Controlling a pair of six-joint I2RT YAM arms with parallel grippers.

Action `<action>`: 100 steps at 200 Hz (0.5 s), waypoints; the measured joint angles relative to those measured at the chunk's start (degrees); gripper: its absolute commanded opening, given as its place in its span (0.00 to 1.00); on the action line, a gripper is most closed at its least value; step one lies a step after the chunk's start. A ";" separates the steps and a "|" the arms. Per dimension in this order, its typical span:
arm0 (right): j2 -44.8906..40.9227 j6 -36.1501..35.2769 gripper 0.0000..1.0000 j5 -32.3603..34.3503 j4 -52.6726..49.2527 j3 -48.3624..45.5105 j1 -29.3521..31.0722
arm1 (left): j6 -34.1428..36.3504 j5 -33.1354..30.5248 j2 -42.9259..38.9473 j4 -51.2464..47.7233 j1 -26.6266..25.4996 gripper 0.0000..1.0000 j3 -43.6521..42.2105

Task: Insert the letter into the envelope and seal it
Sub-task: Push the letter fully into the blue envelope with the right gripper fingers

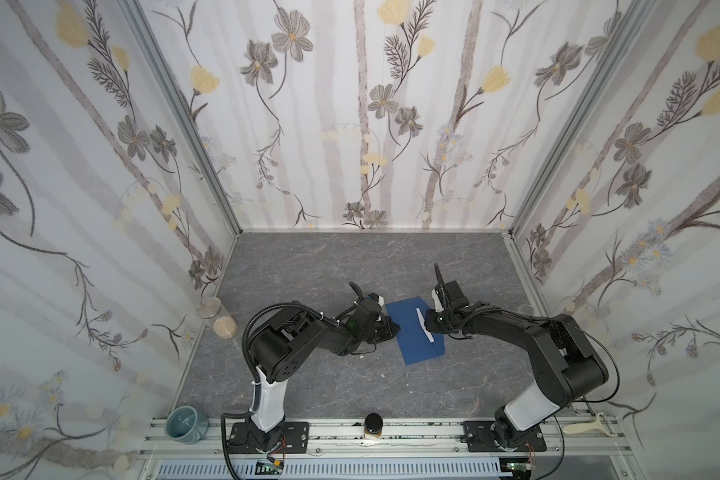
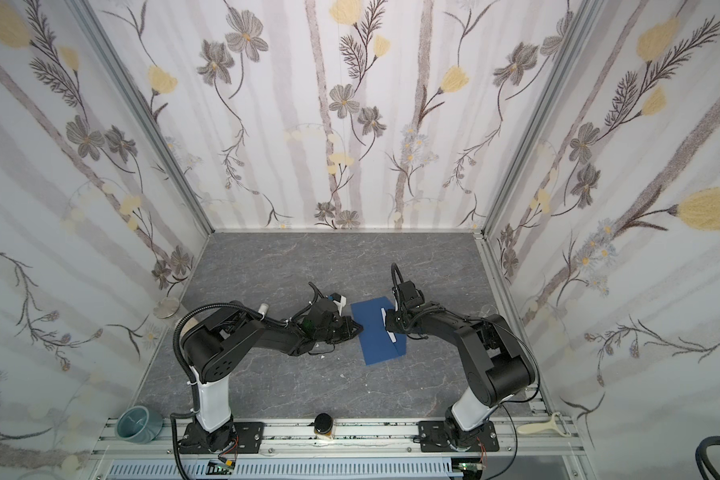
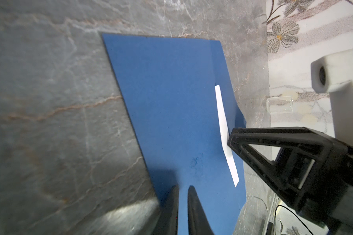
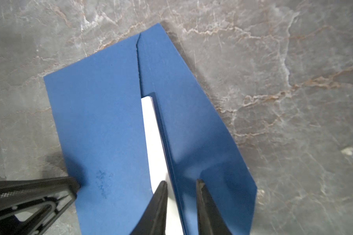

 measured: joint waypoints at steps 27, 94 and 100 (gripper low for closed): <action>-0.04 0.02 0.29 -1.68 1.77 -0.59 -0.20 | 0.00 0.22 0.15 -0.07 0.00 0.15 0.15; -0.07 0.46 0.31 -4.87 3.39 -1.07 1.33 | 0.00 0.61 0.79 -0.52 0.00 0.15 1.25; -0.07 0.48 0.31 -4.85 3.39 -1.07 1.51 | 0.00 0.66 0.83 -0.55 0.00 0.15 1.31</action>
